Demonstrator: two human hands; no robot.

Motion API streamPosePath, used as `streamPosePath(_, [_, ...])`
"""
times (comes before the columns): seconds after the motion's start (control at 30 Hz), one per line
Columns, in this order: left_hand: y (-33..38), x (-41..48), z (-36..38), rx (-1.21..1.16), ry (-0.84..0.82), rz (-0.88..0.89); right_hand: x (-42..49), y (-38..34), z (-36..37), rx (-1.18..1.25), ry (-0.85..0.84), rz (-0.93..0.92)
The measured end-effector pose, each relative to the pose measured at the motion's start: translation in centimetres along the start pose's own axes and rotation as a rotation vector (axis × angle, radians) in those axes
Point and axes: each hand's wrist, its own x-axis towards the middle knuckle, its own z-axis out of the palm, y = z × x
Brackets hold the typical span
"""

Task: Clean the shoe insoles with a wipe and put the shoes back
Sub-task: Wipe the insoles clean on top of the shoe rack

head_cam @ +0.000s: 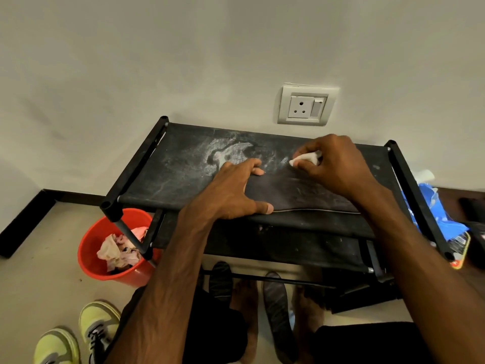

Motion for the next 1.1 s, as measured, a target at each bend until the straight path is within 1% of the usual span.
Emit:
streamPosePath(0.07, [-0.1, -0.1, -0.2, 0.002, -0.001, 0.001, 0.0, 0.6, -0.5, 0.047, 0.084, 0.006])
streamPosePath(0.13, [-0.2, -0.2, -0.4, 0.003, -0.005, 0.000, -0.1, 1.0, -0.7, 0.065, 0.092, 0.010])
streamPosePath(0.4, [0.3, -0.7, -1.0, 0.089, 0.021, 0.028, -0.1, 0.6, -0.3, 0.105, -0.087, -0.017])
streamPosePath(0.63, [1.3, 0.2, 0.5, 0.180, 0.038, 0.049, -0.1, 0.2, 0.1, 0.116, -0.170, -0.053])
streamPosePath(0.83, [0.9, 0.5, 0.7, 0.178, 0.057, 0.043, 0.1, -0.1, 1.1, 0.069, -0.212, -0.058])
streamPosePath(1.03, [0.7, 0.6, 0.8, 0.170, 0.046, 0.031, 0.1, -1.3, 2.0, -0.058, -0.247, -0.133])
streamPosePath(1.1, [0.7, 0.6, 0.7, 0.173, 0.039, 0.027, 0.0, -1.7, 1.9, -0.048, -0.263, -0.174])
